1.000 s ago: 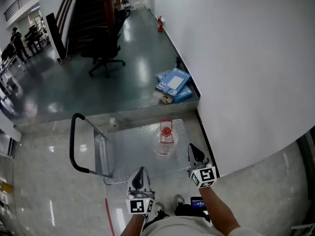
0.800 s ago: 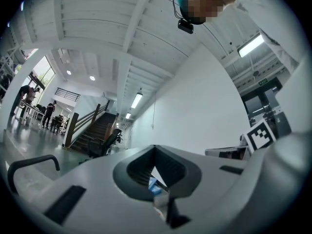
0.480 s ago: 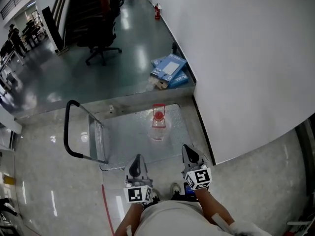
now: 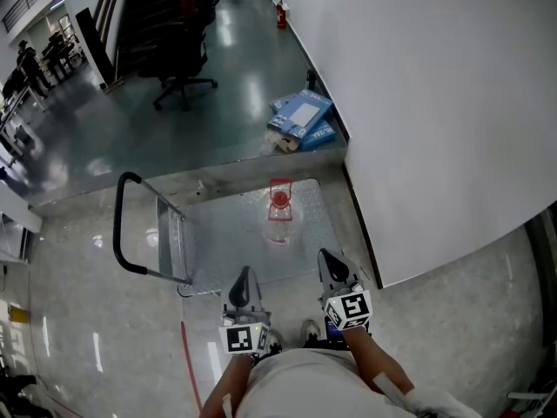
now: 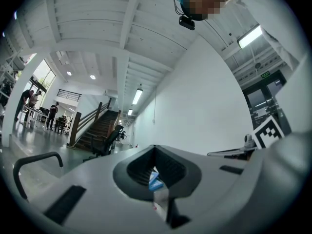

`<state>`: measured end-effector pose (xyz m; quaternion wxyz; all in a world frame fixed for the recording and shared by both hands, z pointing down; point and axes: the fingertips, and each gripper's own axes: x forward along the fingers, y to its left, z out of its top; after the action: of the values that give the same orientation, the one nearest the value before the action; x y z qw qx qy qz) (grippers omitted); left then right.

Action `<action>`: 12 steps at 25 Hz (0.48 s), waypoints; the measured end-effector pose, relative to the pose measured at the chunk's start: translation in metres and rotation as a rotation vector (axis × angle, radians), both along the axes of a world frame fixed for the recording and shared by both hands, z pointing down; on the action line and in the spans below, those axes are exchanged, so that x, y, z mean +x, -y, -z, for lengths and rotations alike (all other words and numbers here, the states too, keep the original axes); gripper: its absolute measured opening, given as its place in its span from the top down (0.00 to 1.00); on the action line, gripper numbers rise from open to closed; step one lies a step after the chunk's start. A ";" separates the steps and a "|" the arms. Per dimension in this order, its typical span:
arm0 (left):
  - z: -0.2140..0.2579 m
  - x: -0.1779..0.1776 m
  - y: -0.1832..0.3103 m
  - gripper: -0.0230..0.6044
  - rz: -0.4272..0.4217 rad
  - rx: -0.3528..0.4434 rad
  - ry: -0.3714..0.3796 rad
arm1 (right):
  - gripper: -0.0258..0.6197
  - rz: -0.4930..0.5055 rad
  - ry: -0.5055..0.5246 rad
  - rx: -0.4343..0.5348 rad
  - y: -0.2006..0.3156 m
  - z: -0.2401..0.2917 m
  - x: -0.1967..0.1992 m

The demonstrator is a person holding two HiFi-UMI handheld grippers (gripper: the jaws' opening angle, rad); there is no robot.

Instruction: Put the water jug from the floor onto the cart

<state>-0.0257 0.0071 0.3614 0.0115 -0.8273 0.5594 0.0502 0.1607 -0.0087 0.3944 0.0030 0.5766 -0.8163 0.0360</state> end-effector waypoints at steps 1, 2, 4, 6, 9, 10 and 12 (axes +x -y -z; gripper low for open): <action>0.000 0.000 0.000 0.96 0.000 0.000 0.001 | 0.94 0.002 -0.001 -0.001 -0.001 0.000 0.000; 0.001 0.001 0.000 0.96 0.000 0.001 0.001 | 0.94 0.004 -0.002 -0.001 -0.001 0.000 -0.001; 0.002 0.002 0.001 0.96 0.000 0.005 0.001 | 0.94 0.012 -0.003 0.000 0.000 0.000 -0.001; 0.003 0.003 0.002 0.96 0.001 0.005 0.002 | 0.94 0.022 -0.005 0.003 0.001 0.001 -0.003; 0.003 0.004 0.002 0.96 -0.001 0.007 0.004 | 0.94 0.031 -0.006 0.002 0.001 0.000 -0.006; 0.002 0.004 0.002 0.96 -0.001 0.010 0.005 | 0.94 0.033 -0.006 0.002 0.000 -0.002 -0.007; 0.001 0.002 0.002 0.96 -0.002 0.018 0.007 | 0.94 0.036 -0.004 0.007 0.000 -0.004 -0.010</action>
<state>-0.0234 0.0052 0.3606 0.0206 -0.8279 0.5581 0.0523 0.1506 -0.0090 0.3986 0.0032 0.5619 -0.8266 0.0322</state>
